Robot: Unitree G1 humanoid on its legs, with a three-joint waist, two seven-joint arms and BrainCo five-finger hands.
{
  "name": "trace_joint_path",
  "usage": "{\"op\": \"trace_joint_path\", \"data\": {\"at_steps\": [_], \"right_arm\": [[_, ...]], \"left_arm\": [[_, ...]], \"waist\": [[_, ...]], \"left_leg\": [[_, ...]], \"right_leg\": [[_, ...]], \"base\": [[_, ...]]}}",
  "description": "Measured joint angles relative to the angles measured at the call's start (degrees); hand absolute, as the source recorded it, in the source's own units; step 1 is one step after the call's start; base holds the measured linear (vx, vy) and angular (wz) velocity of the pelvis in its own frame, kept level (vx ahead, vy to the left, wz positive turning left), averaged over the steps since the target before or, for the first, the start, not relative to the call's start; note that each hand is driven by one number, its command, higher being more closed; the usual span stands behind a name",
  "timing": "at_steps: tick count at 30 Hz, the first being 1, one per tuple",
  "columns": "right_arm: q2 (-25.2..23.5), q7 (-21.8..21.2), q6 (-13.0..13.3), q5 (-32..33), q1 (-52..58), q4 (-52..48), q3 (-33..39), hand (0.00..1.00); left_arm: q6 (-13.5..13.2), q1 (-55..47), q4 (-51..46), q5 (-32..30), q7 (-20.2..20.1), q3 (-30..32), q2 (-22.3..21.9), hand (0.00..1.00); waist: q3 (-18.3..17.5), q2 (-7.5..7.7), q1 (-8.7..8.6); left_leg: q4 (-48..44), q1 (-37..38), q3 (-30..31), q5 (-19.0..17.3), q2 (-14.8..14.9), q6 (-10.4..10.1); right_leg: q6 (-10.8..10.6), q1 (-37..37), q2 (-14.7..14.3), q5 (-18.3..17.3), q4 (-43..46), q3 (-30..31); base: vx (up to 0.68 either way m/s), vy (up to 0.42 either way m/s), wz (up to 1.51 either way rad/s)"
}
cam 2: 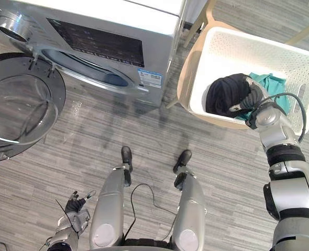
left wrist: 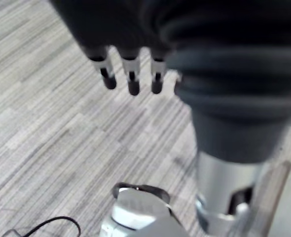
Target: Pick up the laundry basket with both hands and put the clothes into the washing machine.
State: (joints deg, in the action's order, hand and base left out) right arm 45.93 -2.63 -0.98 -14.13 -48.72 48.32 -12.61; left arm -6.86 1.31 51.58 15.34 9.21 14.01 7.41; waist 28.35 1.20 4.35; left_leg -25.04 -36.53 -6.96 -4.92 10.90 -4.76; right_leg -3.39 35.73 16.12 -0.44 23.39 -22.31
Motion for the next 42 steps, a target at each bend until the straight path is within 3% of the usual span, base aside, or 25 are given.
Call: {"op": "trace_joint_path", "data": {"at_steps": [4,6,13,19,20,27,33,37,42], "right_arm": [[0.2,0.1,-0.1,0.0,-1.1,1.5,-1.1,0.00],[1.2,0.2,-0.2,-0.2,-1.7,3.1,-1.6,0.00],[2.9,1.8,-0.5,-1.8,-6.4,7.8,-3.3,0.00],[3.1,3.3,-0.4,-3.8,-6.8,8.7,-4.1,0.00],[3.1,3.6,-0.4,-4.5,-6.8,8.9,-4.1,1.00],[1.1,5.4,-0.7,-10.8,-6.7,10.8,-4.1,1.00],[-2.0,6.2,-1.9,-9.5,-3.1,12.3,-3.8,1.00],[-3.5,6.7,-2.2,-2.3,-2.1,13.1,-1.8,1.00],[-3.6,10.2,-2.4,9.3,-3.6,10.5,7.2,1.00]], "left_arm": [[-0.1,0.0,-0.1,0.4,0.1,0.0,0.1,0.00],[-0.3,0.0,-0.3,0.5,0.2,-0.1,0.1,0.00],[-0.9,1.5,-0.3,1.7,0.9,-0.1,-0.2,0.00],[-1.0,2.8,-0.4,2.1,1.0,0.0,-0.6,0.00],[-1.0,3.1,-0.3,2.1,1.0,0.0,-0.7,0.00],[-1.0,4.4,-0.2,2.1,2.2,0.0,-2.4,0.00],[-0.9,4.4,0.2,2.1,2.6,0.0,-2.9,0.00],[-0.9,4.4,0.0,2.1,3.5,0.2,-2.9,0.00],[-0.8,3.9,-0.4,2.0,3.5,0.5,-2.8,0.00]], "waist": [[0.0,-0.10,0.26],[0.1,-0.31,1.41],[1.0,-2.05,2.93],[1.0,-2.10,4.08],[1.0,-2.11,4.22],[-0.1,-2.21,4.67],[-3.1,-2.73,5.81],[-3.2,-2.89,5.63],[-3.2,-2.89,4.87]], "left_leg": [[0.0,-1.8,1.0,0.1,0.0,-0.1],[-0.2,-2.9,1.2,0.1,-0.1,-0.1],[-3.1,-9.1,3.9,0.0,-0.3,-0.1],[-5.8,-12.8,5.2,-0.2,-0.5,0.2],[-6.3,-13.5,5.2,-0.3,-0.3,0.3],[-8.1,-14.8,5.4,-0.6,-0.3,0.0],[-7.8,-12.6,5.4,-0.1,-0.1,0.1],[-6.9,-8.8,5.2,-0.1,0.1,0.1],[-4.7,-1.0,4.8,-0.1,0.0,0.1]], "right_leg": [[0.0,0.8,-0.1,0.0,-0.5,-1.0],[0.0,1.7,-0.1,0.0,-0.6,-1.2],[0.2,5.3,0.1,0.0,1.0,-3.1],[0.7,8.4,1.0,-0.9,4.1,-3.0],[0.8,8.9,1.2,-1.2,4.9,-3.0],[0.9,10.4,2.0,-2.2,7.9,-3.0],[1.3,8.4,1.9,-2.5,8.3,-3.1],[1.4,4.7,1.5,-2.5,7.2,-3.2],[1.1,-3.1,1.0,-2.3,5.1,-3.7]], "base": [[0.08,0.006,0.06],[0.05,0.006,0.01],[0.01,0.004,0.08],[-0.02,0.005,0.03],[-0.02,-0.007,0.05],[0.01,-0.014,0.05],[0.08,-0.023,0.03],[0.09,-0.016,0.05],[0.09,-0.010,0.10]]}}
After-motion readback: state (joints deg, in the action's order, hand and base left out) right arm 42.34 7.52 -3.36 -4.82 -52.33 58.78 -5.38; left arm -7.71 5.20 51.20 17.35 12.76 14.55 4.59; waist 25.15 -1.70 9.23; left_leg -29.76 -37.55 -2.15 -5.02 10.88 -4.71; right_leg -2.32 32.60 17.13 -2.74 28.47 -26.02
